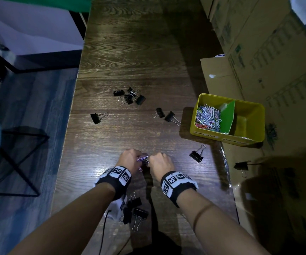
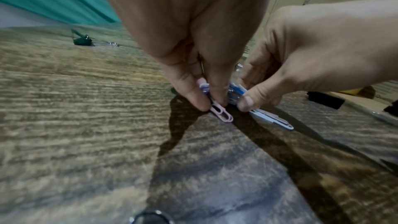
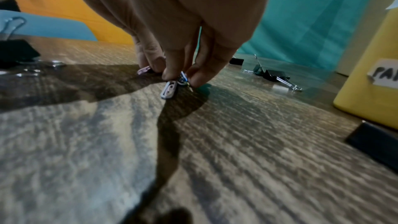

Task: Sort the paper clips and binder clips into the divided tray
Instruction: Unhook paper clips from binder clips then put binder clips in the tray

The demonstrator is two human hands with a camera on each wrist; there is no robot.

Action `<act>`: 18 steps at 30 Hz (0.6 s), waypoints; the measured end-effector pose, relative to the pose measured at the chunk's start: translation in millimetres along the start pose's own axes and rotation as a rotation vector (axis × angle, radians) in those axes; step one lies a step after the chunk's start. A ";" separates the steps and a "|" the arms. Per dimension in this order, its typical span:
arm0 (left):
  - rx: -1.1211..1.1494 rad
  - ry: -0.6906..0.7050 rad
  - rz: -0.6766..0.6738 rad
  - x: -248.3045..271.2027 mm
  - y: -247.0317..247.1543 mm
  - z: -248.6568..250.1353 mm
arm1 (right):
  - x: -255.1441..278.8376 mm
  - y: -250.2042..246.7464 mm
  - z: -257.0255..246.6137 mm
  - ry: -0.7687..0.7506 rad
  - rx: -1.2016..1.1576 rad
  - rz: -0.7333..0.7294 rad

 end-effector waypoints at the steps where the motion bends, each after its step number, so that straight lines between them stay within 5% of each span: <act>1: 0.008 0.001 -0.004 0.2 -0.3 -0.9 | -0.3 0.5 0.1 0.000 0.001 0.006; 18: 0.743 -0.148 -0.086 -9.1 -21.9 -33.0 | -19.7 -12.7 10.0 0.008 -0.370 -0.104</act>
Point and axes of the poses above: each hand's wrist, its own x-axis away from the middle knuckle, its own y-axis out of the palm, z = x × y, the point moved 1 cm from there along -x, towards the middle knuckle, and after that the axes turned 9 degrees about y, right-handed, at the moved point
